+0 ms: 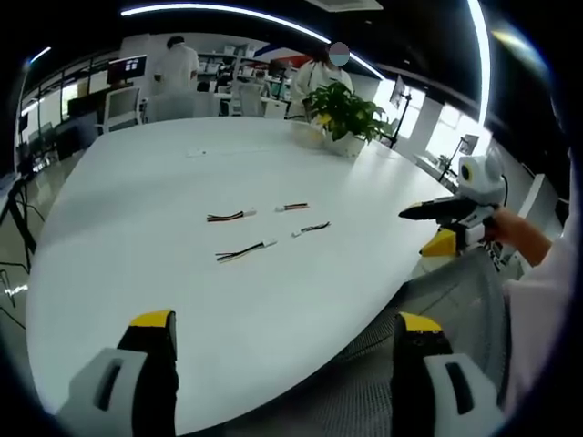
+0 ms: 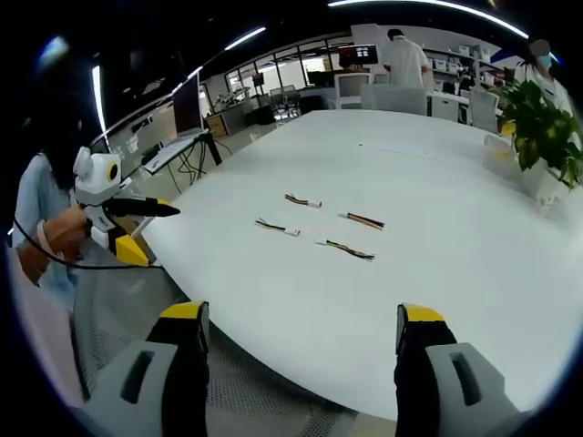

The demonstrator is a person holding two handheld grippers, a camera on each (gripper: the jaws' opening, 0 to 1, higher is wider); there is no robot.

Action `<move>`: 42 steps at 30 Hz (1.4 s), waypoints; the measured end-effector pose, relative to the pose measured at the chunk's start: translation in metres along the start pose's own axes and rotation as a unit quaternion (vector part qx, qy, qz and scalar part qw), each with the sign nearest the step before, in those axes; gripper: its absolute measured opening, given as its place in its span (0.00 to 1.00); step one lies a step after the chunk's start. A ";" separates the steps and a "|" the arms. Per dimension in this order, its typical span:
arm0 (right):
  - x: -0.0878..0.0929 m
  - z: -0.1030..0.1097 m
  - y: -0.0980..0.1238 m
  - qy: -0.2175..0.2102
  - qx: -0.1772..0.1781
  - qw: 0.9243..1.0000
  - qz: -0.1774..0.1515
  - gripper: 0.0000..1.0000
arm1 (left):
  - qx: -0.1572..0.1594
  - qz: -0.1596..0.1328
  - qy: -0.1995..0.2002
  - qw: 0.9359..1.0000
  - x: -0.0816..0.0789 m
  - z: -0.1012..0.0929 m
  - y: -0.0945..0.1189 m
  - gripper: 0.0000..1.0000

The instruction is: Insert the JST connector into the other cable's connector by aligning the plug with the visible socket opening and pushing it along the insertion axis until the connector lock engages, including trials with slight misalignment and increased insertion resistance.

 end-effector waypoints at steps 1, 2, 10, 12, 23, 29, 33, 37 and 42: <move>0.000 0.000 0.000 0.000 0.000 1.000 0.000 0.83 | -0.001 0.001 -0.001 1.000 0.000 0.000 0.000 0.98; 0.000 0.000 0.000 0.000 0.000 1.000 0.000 0.83 | -0.001 0.002 -0.002 1.000 0.000 0.000 0.000 0.98; 0.000 0.000 0.000 0.001 -0.001 1.000 0.000 0.83 | -0.003 0.004 -0.003 1.000 0.001 0.000 -0.001 0.98; 0.000 0.000 0.000 0.002 -0.002 1.000 -0.001 0.83 | -0.005 0.005 -0.002 1.000 0.002 0.000 -0.001 0.98; 0.001 0.000 0.000 0.004 -0.004 1.000 0.004 0.81 | -0.006 0.008 -0.005 1.000 0.004 -0.001 -0.001 0.97; 0.000 0.002 0.000 0.005 -0.006 1.000 0.001 0.80 | -0.003 0.008 -0.004 1.000 0.003 -0.003 -0.002 0.97; -0.001 0.002 0.000 0.008 -0.008 1.000 0.002 0.80 | 0.005 -0.001 0.013 1.000 0.002 -0.007 -0.003 0.96; 0.000 0.001 0.000 0.009 -0.009 1.000 0.004 0.79 | 0.009 -0.006 0.019 1.000 0.001 -0.011 -0.002 0.96; 0.002 0.002 -0.001 0.009 -0.013 1.000 0.008 0.80 | 0.006 -0.006 0.012 1.000 0.001 -0.008 0.000 0.96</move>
Point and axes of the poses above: the point that each gripper's makers call its tool centre point, and the gripper's own axes: y roughly backward along the fingers, z roughly to its left, x roughly out of its underside, the point moved 8 cm from there along y, roughly backward along the fingers, and after that the axes turned 3 degrees about -z, right-handed, at the moved point
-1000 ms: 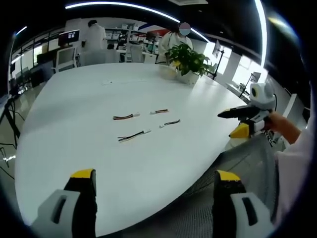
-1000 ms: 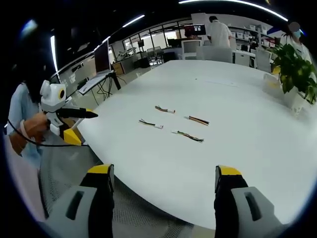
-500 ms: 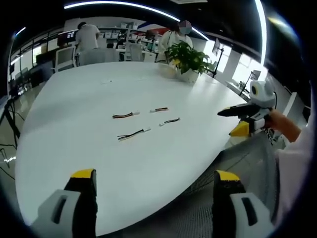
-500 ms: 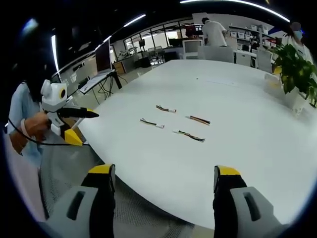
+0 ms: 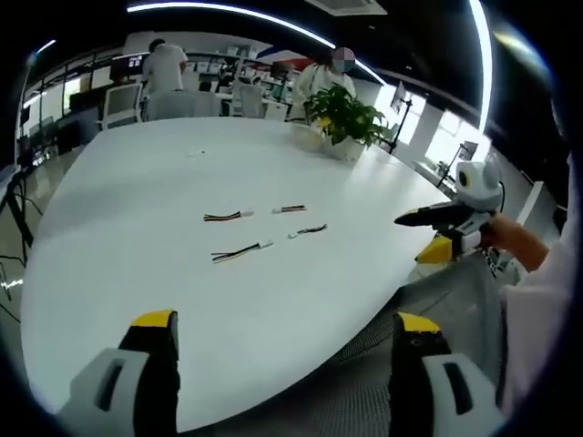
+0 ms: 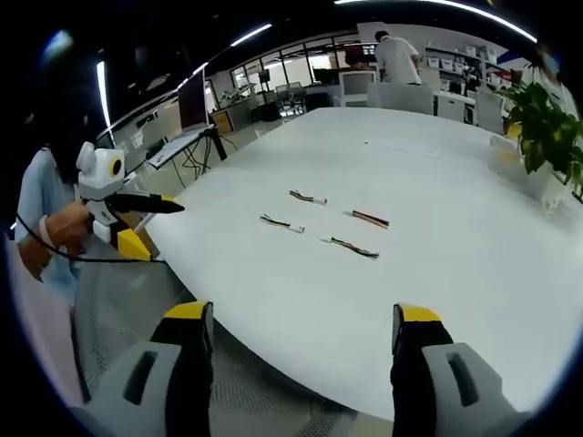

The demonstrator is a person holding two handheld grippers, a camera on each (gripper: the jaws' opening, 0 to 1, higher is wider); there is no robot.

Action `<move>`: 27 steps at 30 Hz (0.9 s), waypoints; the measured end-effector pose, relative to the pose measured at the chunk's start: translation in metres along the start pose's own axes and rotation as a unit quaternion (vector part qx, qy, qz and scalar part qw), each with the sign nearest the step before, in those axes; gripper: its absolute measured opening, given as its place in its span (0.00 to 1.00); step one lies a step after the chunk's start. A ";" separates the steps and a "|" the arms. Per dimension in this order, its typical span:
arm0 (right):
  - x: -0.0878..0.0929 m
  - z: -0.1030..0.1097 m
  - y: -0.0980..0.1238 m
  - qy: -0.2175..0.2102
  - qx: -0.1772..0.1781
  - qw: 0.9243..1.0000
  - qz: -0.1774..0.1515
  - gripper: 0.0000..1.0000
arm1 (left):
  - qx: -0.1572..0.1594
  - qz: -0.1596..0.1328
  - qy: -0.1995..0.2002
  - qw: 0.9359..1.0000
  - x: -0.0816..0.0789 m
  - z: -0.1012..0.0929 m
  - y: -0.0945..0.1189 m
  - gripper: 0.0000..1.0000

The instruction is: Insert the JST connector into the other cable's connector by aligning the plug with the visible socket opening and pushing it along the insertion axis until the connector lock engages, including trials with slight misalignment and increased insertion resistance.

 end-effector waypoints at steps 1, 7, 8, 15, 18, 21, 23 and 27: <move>0.000 0.000 0.000 0.000 -0.001 1.000 0.000 0.80 | -0.001 0.002 -0.003 1.000 0.001 0.001 0.000 0.96; 0.001 0.001 -0.002 -0.010 0.006 1.000 0.000 0.84 | -0.006 0.011 -0.004 1.000 0.006 0.001 -0.001 0.99; 0.001 0.001 -0.001 -0.011 0.005 1.000 -0.001 0.85 | -0.006 0.010 0.002 1.000 0.007 0.002 -0.001 0.99; 0.002 0.000 -0.002 -0.002 0.012 1.000 -0.001 0.93 | -0.013 0.007 0.001 1.000 0.007 0.003 0.000 0.99; 0.001 0.001 -0.004 -0.001 0.011 1.000 -0.006 0.94 | -0.015 0.009 -0.001 1.000 0.009 0.004 -0.001 0.99; 0.001 0.003 -0.005 -0.002 0.008 1.000 -0.006 0.95 | -0.013 0.010 0.002 1.000 0.011 0.004 -0.002 0.99; 0.002 0.004 -0.005 -0.002 0.004 1.000 -0.005 0.96 | -0.013 0.011 0.004 1.000 0.012 0.006 -0.003 0.99; 0.004 0.005 -0.007 0.002 0.000 1.000 0.000 1.00 | -0.012 0.014 0.006 1.000 0.014 0.009 -0.003 0.99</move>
Point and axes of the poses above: the point that each gripper's makers call its tool centre point, and the gripper's own axes: y roughly backward along the fingers, z roughly to its left, x roughly out of its underside, the point moved 8 cm from there along y, roughly backward along the fingers, and after that the axes turned 3 degrees about -z, right-handed, at the moved point
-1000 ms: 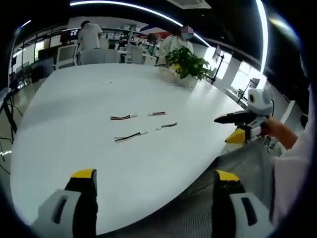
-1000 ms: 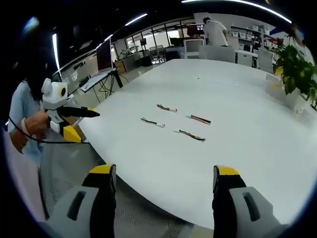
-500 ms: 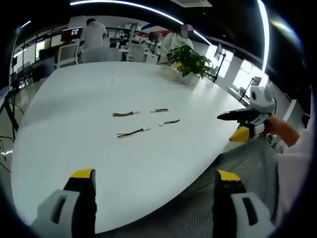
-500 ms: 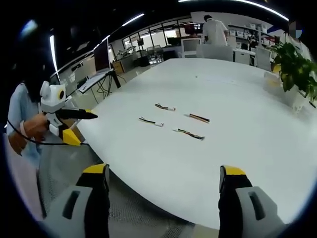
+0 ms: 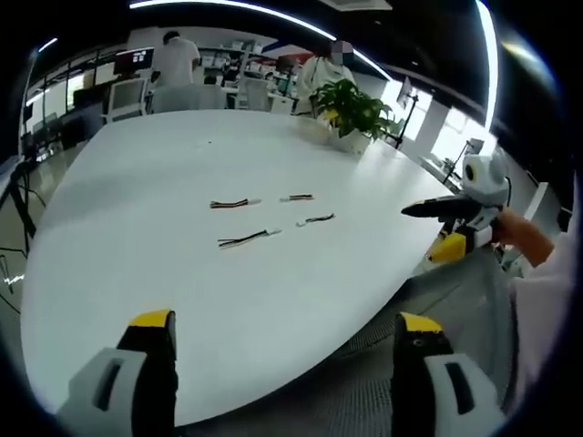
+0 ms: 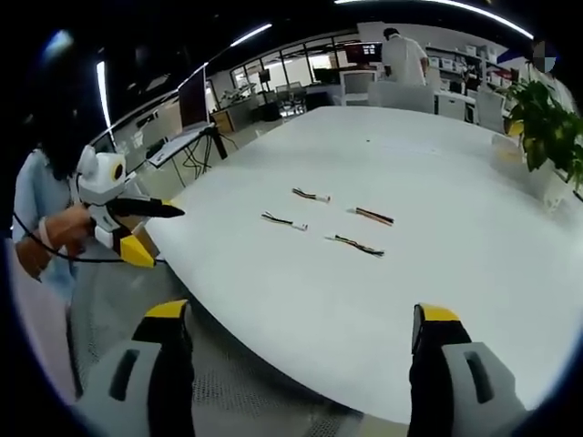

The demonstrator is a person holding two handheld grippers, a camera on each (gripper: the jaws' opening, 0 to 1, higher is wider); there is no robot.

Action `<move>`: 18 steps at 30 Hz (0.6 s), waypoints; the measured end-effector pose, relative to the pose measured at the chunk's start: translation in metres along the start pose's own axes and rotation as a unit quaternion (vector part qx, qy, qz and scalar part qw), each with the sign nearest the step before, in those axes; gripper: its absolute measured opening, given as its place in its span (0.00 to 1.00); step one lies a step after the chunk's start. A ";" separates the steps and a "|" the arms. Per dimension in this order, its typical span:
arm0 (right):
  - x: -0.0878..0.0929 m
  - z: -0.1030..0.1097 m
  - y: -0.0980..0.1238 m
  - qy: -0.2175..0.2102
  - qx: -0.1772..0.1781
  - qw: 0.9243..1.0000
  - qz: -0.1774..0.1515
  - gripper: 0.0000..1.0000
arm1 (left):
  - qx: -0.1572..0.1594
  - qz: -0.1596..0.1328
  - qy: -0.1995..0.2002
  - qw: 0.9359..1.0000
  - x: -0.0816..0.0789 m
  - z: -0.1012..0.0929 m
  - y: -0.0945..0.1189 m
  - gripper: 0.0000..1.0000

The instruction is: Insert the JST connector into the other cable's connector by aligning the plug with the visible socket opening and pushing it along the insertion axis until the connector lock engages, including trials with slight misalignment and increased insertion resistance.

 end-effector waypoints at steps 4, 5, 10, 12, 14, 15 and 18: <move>-0.001 0.000 -0.001 0.002 -0.002 1.000 -0.002 1.00 | 0.000 -0.001 0.000 1.000 -0.001 0.002 -0.001 0.99; -0.002 0.000 -0.001 0.002 -0.002 1.000 -0.003 1.00 | 0.000 -0.001 0.001 1.000 -0.001 0.002 -0.001 0.99; -0.003 -0.001 -0.001 0.003 -0.003 1.000 -0.006 1.00 | 0.000 -0.002 -0.001 1.000 -0.002 0.003 -0.001 0.98; -0.003 -0.001 -0.001 0.003 -0.004 1.000 -0.005 1.00 | 0.000 -0.001 -0.001 1.000 -0.002 0.003 -0.002 0.98; -0.002 -0.001 -0.001 0.003 -0.003 1.000 -0.004 0.99 | 0.001 0.000 -0.002 1.000 -0.002 0.003 -0.002 0.98; -0.002 -0.001 -0.001 0.003 -0.003 1.000 -0.004 0.98 | 0.001 0.001 -0.002 1.000 -0.002 0.003 -0.002 0.98; -0.003 -0.002 -0.001 0.005 -0.003 1.000 -0.008 0.96 | 0.001 -0.001 -0.004 1.000 -0.004 0.002 -0.003 0.98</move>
Point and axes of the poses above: the point that each gripper's makers call its tool centre point, and the gripper's own axes: y roughly backward along the fingers, z roughly to its left, x roughly out of its underside, the point moved 8 cm from there along y, roughly backward along the fingers, and after that the axes turned 3 degrees about -z, right-handed, at the moved point
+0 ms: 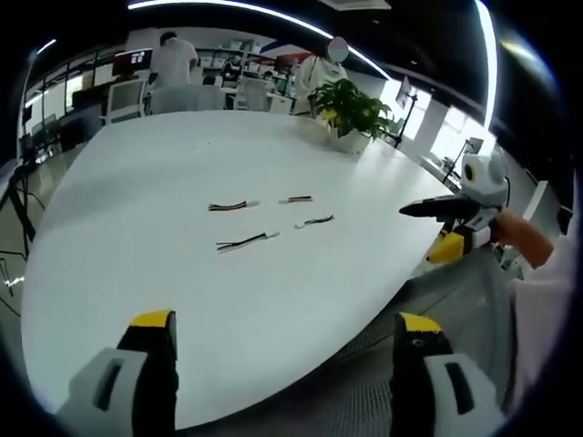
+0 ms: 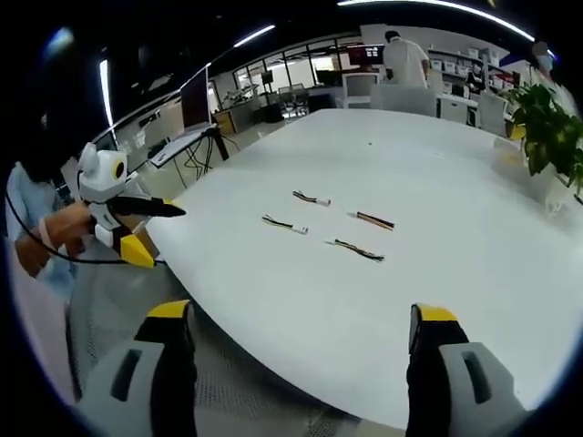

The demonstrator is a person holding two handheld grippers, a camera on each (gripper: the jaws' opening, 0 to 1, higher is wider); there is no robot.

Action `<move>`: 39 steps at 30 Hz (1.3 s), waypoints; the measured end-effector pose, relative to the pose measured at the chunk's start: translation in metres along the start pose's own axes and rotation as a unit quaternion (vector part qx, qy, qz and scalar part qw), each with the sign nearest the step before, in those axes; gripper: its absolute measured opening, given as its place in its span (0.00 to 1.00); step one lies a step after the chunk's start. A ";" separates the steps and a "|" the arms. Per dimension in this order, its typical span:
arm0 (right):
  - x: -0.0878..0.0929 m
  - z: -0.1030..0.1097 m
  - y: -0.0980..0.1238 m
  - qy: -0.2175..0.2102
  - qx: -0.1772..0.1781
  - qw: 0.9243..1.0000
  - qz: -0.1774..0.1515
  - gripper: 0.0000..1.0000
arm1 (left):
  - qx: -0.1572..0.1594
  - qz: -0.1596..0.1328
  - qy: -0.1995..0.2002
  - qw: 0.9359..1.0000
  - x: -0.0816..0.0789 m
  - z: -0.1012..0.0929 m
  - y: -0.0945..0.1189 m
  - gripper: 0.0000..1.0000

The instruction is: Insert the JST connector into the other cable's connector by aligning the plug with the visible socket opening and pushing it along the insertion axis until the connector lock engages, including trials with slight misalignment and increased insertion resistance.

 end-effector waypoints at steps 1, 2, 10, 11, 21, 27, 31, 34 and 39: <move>-0.001 0.000 0.000 0.000 0.000 1.000 -0.002 0.96 | 0.000 -0.002 -0.001 1.000 -0.001 -0.001 0.000 0.98; -0.002 -0.001 0.000 0.000 -0.001 1.000 -0.003 0.95 | 0.000 -0.004 -0.002 1.000 -0.002 -0.001 0.000 0.98; -0.007 -0.005 0.000 0.001 -0.003 1.000 -0.008 0.93 | 0.002 -0.012 -0.002 1.000 -0.009 -0.003 -0.004 0.97; -0.008 -0.006 -0.001 0.002 -0.003 1.000 -0.007 0.93 | 0.001 -0.012 -0.002 1.000 -0.010 -0.003 -0.004 0.97; -0.019 -0.012 -0.004 0.013 -0.003 1.000 -0.009 0.92 | 0.004 -0.017 -0.010 1.000 -0.019 0.003 -0.009 0.96; -0.025 -0.016 -0.007 0.011 -0.010 1.000 -0.011 0.91 | 0.001 0.000 -0.034 0.999 -0.026 0.008 -0.016 0.95; -0.028 -0.017 -0.009 0.016 -0.010 1.000 -0.010 0.90 | 0.007 -0.005 -0.033 0.999 -0.031 0.009 -0.020 0.95; -0.031 -0.019 -0.012 0.020 -0.011 1.000 -0.010 0.90 | 0.009 -0.007 -0.039 0.999 -0.036 0.009 -0.026 0.95; -0.038 -0.019 -0.016 0.021 -0.018 1.000 -0.014 0.89 | 0.021 -0.013 -0.055 0.998 -0.050 0.008 -0.036 0.94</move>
Point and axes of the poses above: the point that each gripper's makers call its tool centre point, and the gripper's own axes: y roughly backward along the fingers, z roughly to its left, x roughly out of its underside, the point moved 8 cm from there along y, roughly backward along the fingers, and after that the axes turned 3 degrees about -z, right-handed, at the moved point
